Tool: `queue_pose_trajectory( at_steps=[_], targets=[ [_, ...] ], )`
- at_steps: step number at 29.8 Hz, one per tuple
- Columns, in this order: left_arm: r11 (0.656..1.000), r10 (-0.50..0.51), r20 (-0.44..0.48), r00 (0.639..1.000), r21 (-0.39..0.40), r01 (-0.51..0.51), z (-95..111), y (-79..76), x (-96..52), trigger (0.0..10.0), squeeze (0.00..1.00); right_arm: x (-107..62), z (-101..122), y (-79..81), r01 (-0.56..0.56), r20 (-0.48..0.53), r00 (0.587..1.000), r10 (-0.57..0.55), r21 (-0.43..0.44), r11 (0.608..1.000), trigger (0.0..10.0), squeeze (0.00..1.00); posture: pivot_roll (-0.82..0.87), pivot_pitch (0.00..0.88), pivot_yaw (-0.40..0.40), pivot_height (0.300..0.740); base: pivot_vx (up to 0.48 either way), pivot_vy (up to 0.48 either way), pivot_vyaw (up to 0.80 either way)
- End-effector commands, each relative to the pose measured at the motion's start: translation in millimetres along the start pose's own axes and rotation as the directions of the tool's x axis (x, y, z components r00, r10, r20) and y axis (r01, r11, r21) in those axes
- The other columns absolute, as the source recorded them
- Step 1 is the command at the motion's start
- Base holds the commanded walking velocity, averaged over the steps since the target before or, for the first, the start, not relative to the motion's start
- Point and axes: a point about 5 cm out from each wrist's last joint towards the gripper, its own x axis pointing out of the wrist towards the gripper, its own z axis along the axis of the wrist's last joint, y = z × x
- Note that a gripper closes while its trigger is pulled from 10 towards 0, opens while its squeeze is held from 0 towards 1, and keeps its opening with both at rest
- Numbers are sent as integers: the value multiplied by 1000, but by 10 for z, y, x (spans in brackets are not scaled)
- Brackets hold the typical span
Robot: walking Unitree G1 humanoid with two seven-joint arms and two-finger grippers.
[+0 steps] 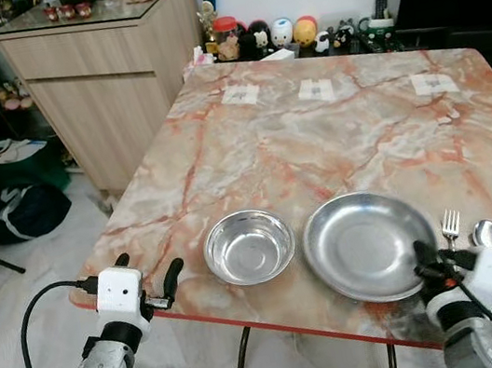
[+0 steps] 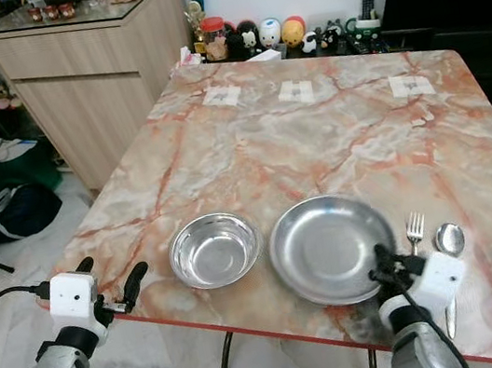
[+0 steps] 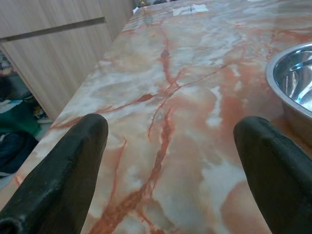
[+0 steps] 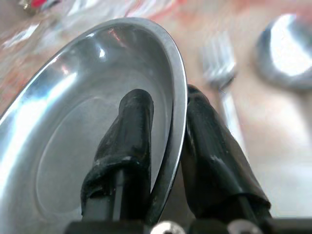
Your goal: Setting the table
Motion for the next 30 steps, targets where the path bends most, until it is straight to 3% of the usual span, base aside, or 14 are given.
queue_pose_trajectory(
  at_steps=[1, 4, 8, 10, 11, 12, 14, 15, 22, 25, 26, 27, 28, 30],
  targets=[
    [999, 4, 16, 1000, 33, -4, 35, 4, -8, 10000, 0, 27, 268, 148, -57, 153, 987, 56, 6, 998, 0, 0, 80, 18, 4, 740, 0, 0, 0],
    [999, 7, 13, 1000, 37, -8, 27, 9, -13, 10000, 0, 30, 346, 195, -74, 192, 979, 67, 32, 997, 0, 0, 76, 18, 5, 740, 0, 0, 0],
    [998, 32, 8, 999, 56, -33, 3, 21, -28, 10000, 0, 71, 593, 403, -173, 305, 940, 155, 33, 984, 0, 0, 75, 17, 6, 740, 0, 0, 0],
    [997, 38, -2, 999, 62, -38, -22, 25, -37, 10000, 0, 87, 659, 455, -195, 337, 928, 160, 73, 978, 0, 0, 75, 14, 7, 740, 0, 0, 0],
    [997, 51, -15, 999, 66, -50, -57, 43, -55, 10000, 0, 100, 741, 498, -220, 370, 917, 149, 158, 963, 0, 0, 75, 13, 7, 740, 0, 0, 0],
    [997, 51, -15, 999, 66, -50, -57, 43, -55, 10000, 0, 100, 741, 498, -220, 370, 917, 149, 158, 963, 0, 0, 75, 13, 7, 740, 0, 0, 0],
    [994, 105, -40, 994, 32, -103, -113, 113, -88, 10000, 0, 102, 830, 573, -284, 396, 903, 169, 252, 925, 118, 0, 74, 11, 7, 740, 0, 0, 0],
    [991, 137, -51, 989, 10, -137, -133, 166, -103, 10000, 0, 93, 868, 603, -309, 405, 895, 186, 265, 913, 10000, 0, 71, 8, 5, 740, 0, 0, 0],
    [982, 191, -69, 979, 14, -190, -167, 295, -134, 10000, 0, 56, 958, 689, -395, 412, 877, 247, 325, 859, 10000, 0, 69, 2, 5, 740, 0, 0, 0],
    [980, 197, -72, 978, 14, -197, -183, 298, -138, 10000, 0, 55, 944, 699, -388, 378, 884, 276, 262, 883, 10000, 0, 63, 0, 5, 740, 0, 0, 0],
    [980, 198, -70, 978, 11, -198, -186, 291, -137, 10000, 0, 43, 962, 694, -378, 350, 880, 320, 110, 919, 10000, 0, 60, 0, 1, 740, 0, 0, 0],
    [980, 198, -70, 978, 11, -198, -186, 291, -137, 10000, 0, 43, 962, 694, -378, 350, 880, 320, 110, 919, 10000, 0, 60, 0, 1, 740, 0, 0, 0],
    [980, 198, -69, 978, 8, -198, -190, 282, -136, 10000, 0, 35, 1009, 645, -360, 339, 879, 336, 7, 933, 10000, 0, 47, 0, -2, 740, 0, 0, 0],
    [980, 199, -69, 978, 6, -199, -197, 270, -135, 10000, 0, 33, 1058, 585, -336, 333, 881, 337, -63, 940, 10000, 0, 43, 0, -3, 740, 0, 0, 0]
  ],
)
